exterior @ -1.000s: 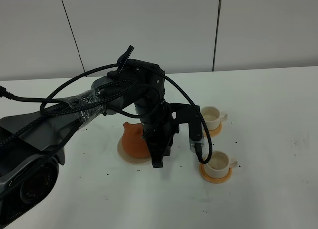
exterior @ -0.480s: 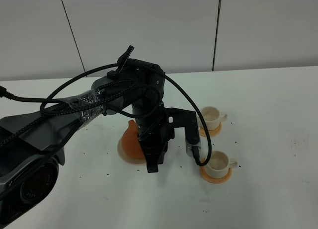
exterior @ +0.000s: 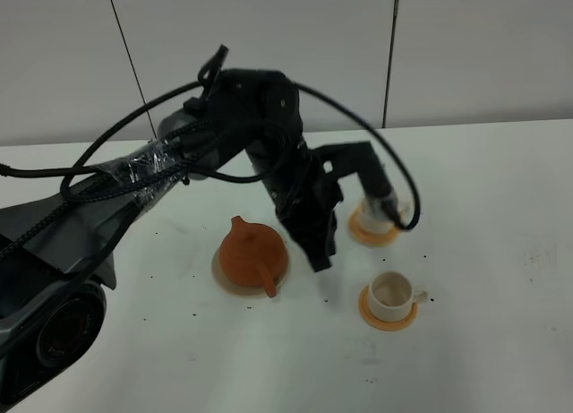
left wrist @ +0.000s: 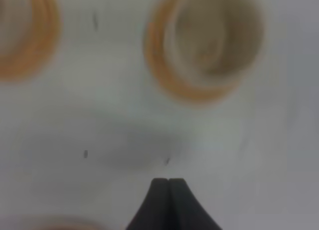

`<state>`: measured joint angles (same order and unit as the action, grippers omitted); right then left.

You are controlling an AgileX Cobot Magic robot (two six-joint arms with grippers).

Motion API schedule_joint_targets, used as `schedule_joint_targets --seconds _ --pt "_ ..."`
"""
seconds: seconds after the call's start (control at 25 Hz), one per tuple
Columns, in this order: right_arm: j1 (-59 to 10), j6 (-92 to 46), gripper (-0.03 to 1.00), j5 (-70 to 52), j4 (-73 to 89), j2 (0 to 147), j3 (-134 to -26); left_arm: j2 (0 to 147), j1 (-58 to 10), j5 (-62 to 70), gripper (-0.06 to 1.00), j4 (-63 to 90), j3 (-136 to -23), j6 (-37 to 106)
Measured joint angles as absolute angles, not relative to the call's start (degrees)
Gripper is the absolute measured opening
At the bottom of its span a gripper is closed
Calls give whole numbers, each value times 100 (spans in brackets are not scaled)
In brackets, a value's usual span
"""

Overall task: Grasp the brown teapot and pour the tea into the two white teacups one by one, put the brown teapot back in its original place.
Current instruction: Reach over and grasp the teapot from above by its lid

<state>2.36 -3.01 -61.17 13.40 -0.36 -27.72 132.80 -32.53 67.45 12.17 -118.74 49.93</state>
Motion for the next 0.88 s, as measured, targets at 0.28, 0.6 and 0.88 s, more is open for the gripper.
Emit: schedule_joint_targets --seconds 0.28,0.6,0.88 --pt "236 -301 24 -6117 1340 -36 -2772 13280 -3253 6808 3 1770 -12563 3937" --pt "236 -307 24 -6117 1340 -36 -2772 13177 -3253 6808 3 1783 -12571 1405" --pt "236 -307 24 -6117 1340 -36 -2772 13171 -3253 6808 3 2176 -12589 0"
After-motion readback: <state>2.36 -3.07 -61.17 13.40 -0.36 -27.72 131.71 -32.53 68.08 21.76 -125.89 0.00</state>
